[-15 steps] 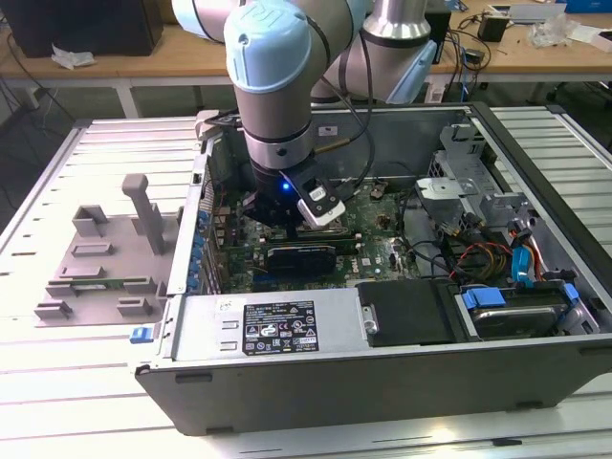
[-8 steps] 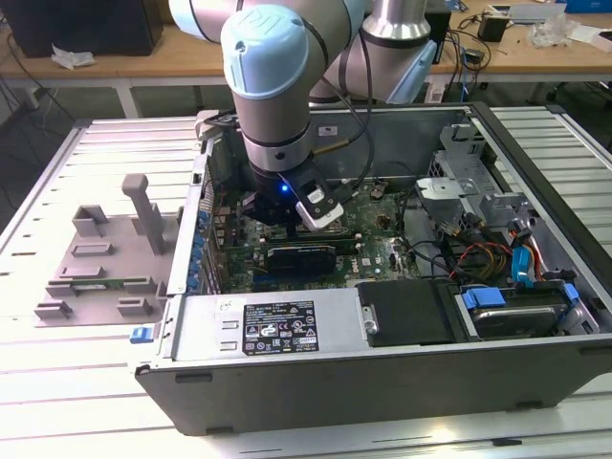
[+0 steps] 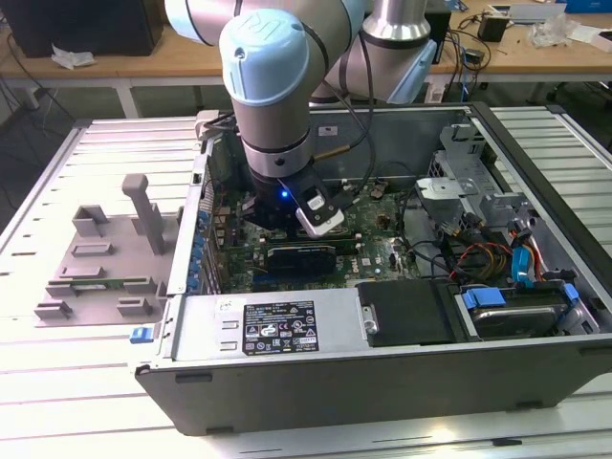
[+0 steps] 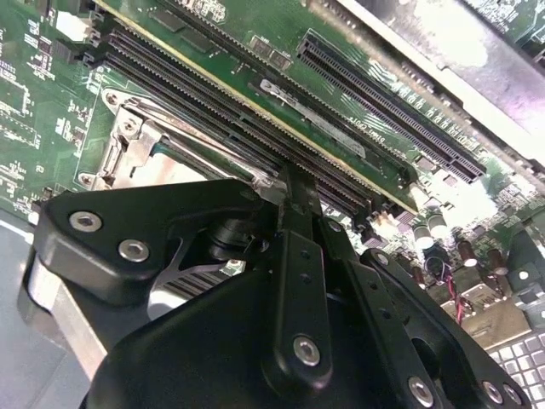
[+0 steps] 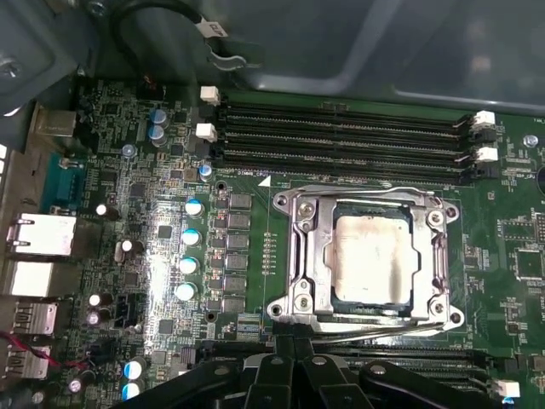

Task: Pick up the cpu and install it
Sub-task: 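Install the second cpu locking lever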

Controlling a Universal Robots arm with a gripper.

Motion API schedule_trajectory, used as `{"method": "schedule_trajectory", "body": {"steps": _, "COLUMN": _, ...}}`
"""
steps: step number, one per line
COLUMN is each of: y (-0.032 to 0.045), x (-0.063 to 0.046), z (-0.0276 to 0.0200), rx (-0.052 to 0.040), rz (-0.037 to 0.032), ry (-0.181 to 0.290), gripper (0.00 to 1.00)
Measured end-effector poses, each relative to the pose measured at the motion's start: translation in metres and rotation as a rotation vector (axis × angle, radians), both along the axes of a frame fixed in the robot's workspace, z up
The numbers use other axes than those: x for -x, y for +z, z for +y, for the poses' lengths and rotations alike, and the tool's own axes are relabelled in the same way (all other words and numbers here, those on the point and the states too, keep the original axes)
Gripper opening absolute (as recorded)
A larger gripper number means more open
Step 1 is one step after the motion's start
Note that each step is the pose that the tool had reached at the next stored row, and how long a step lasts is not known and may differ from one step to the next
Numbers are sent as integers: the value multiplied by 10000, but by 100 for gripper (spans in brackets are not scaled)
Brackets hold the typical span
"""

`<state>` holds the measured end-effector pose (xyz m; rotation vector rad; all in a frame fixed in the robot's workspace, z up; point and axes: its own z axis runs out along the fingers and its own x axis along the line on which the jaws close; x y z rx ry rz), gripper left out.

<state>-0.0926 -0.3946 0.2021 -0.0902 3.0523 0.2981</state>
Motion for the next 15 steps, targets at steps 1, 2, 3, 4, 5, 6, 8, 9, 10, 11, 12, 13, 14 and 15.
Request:
{"method": "schedule_trajectory", "body": {"steps": 1, "y": 0, "x": 0, "z": -1, "rx": -11, "rz": 0, "ry": 0, "gripper": 11}}
{"method": "schedule_trajectory", "body": {"steps": 2, "y": 0, "x": 0, "z": -2, "rx": -52, "rz": -2, "ry": -1, "gripper": 11}}
{"method": "schedule_trajectory", "body": {"steps": 3, "y": 0, "x": 0, "z": -3, "rx": -121, "rz": -15, "ry": 0, "gripper": 11}}
{"method": "schedule_trajectory", "body": {"steps": 4, "y": 0, "x": 0, "z": -2, "rx": -242, "rz": -47, "ry": 0, "gripper": 11}}
{"method": "schedule_trajectory", "body": {"steps": 5, "y": -3, "x": 1, "z": -2, "rx": -341, "rz": -77, "ry": -1, "gripper": 11}}
{"method": "schedule_trajectory", "body": {"steps": 6, "y": -7, "x": 4, "z": -3, "rx": -415, "rz": -98, "ry": -2, "gripper": 11}}
{"method": "schedule_trajectory", "body": {"steps": 8, "y": -17, "x": 9, "z": -8, "rx": -559, "rz": -132, "ry": -12, "gripper": 11}}
{"method": "schedule_trajectory", "body": {"steps": 9, "y": -22, "x": 10, "z": -9, "rx": -626, "rz": -145, "ry": -18, "gripper": 11}}
{"method": "schedule_trajectory", "body": {"steps": 10, "y": -25, "x": 10, "z": -17, "rx": -682, "rz": -154, "ry": -25, "gripper": 11}}
{"method": "schedule_trajectory", "body": {"steps": 11, "y": -26, "x": 10, "z": -23, "rx": -689, "rz": -154, "ry": -30, "gripper": 11}}
{"method": "schedule_trajectory", "body": {"steps": 12, "y": -26, "x": 10, "z": -32, "rx": -688, "rz": -155, "ry": -35, "gripper": 11}}
{"method": "schedule_trajectory", "body": {"steps": 13, "y": -27, "x": 10, "z": -58, "rx": -698, "rz": -157, "ry": -48, "gripper": 11}}
{"method": "schedule_trajectory", "body": {"steps": 14, "y": -26, "x": 11, "z": -65, "rx": -700, "rz": -155, "ry": -52, "gripper": 11}}
{"method": "schedule_trajectory", "body": {"steps": 15, "y": -26, "x": 11, "z": -69, "rx": -715, "rz": -155, "ry": -55, "gripper": 11}}
